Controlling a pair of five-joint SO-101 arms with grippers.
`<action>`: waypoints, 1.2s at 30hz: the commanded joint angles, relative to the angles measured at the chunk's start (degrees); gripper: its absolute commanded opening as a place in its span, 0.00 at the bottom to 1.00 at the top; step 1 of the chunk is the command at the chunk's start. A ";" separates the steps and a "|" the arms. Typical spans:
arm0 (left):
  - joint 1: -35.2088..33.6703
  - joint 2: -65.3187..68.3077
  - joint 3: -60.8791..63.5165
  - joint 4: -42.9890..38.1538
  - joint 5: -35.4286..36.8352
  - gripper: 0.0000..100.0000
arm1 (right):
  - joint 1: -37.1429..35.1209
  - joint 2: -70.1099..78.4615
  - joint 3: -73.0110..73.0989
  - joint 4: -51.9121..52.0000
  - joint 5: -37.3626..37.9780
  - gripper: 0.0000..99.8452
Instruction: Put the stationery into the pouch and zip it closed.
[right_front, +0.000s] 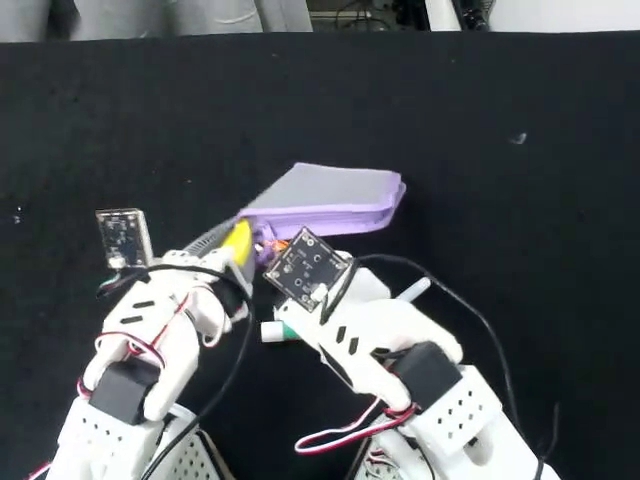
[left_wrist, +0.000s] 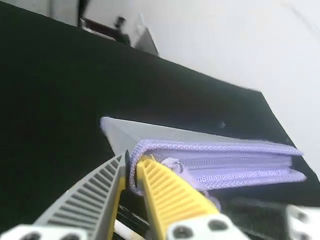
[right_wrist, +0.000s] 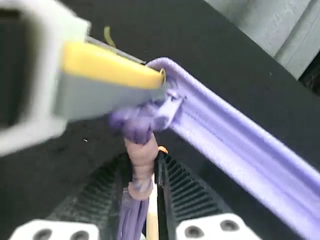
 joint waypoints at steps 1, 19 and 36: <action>-5.49 -0.18 1.19 -4.84 -0.44 0.03 | 0.53 0.31 -8.84 7.12 2.11 0.01; -8.57 -0.09 4.70 -8.26 -0.53 0.03 | 17.41 -0.22 -28.18 27.25 2.55 0.01; 4.97 -0.09 -0.48 -7.82 2.81 0.03 | 2.73 -14.64 1.36 3.43 -4.31 0.21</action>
